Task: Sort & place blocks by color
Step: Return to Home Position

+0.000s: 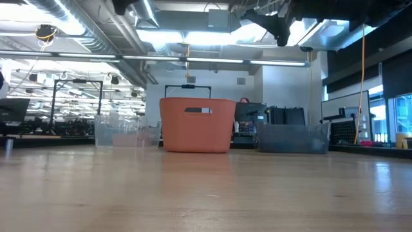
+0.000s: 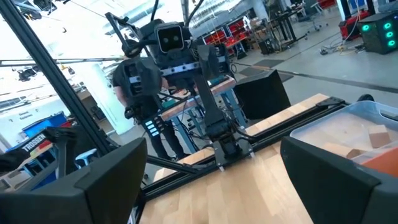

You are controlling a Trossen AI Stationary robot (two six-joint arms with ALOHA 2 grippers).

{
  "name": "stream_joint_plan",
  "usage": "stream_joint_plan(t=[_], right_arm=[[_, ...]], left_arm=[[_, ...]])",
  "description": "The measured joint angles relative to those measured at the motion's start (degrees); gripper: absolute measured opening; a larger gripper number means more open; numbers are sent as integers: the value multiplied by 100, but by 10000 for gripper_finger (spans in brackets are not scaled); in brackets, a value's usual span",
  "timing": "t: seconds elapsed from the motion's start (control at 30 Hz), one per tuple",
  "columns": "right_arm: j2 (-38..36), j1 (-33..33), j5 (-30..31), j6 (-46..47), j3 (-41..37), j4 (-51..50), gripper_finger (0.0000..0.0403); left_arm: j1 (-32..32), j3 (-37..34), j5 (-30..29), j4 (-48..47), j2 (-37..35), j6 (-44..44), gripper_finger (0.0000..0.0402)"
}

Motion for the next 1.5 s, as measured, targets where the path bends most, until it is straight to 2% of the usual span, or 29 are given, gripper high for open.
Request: stream_joint_plan(t=[0.1, 0.17, 0.33, 0.4, 0.7, 0.9, 1.17, 1.23, 1.37, 1.5], right_arm=[[0, 0, -2, 0, 0, 2, 369], [0, 0, -3, -1, 0, 3, 369], [0, 0, -7, -35, 0, 7, 369], [0, 0, -9, -132, 0, 14, 369], [0, 0, -11, -122, 0, 63, 369], [0, 0, -9, -111, 0, 61, 369], [0, 0, -9, -107, 0, 90, 369], [0, 0, -9, -107, 0, 112, 369], [-4, 2, -6, -57, 0, 192, 369], [-4, 2, 2, 516, 0, 190, 368]], left_arm=[[36, -7, 26, -469, -234, 6, 275], [35, -7, -19, -730, -398, 89, 231], [35, -52, -68, -1282, -973, 512, 63], [35, -270, -20, -1255, -1209, 555, 18], [35, -2042, 296, -43, -2473, 290, 1], [35, -2874, 278, -31, -3467, 67, 0], [35, -3639, 252, -73, -4551, -53, 0], [35, -3853, 245, -9, -4576, -115, 0], [80, -3869, 267, -659, -4578, -349, 0], [137, -3869, 302, -940, -4583, -515, 0]])
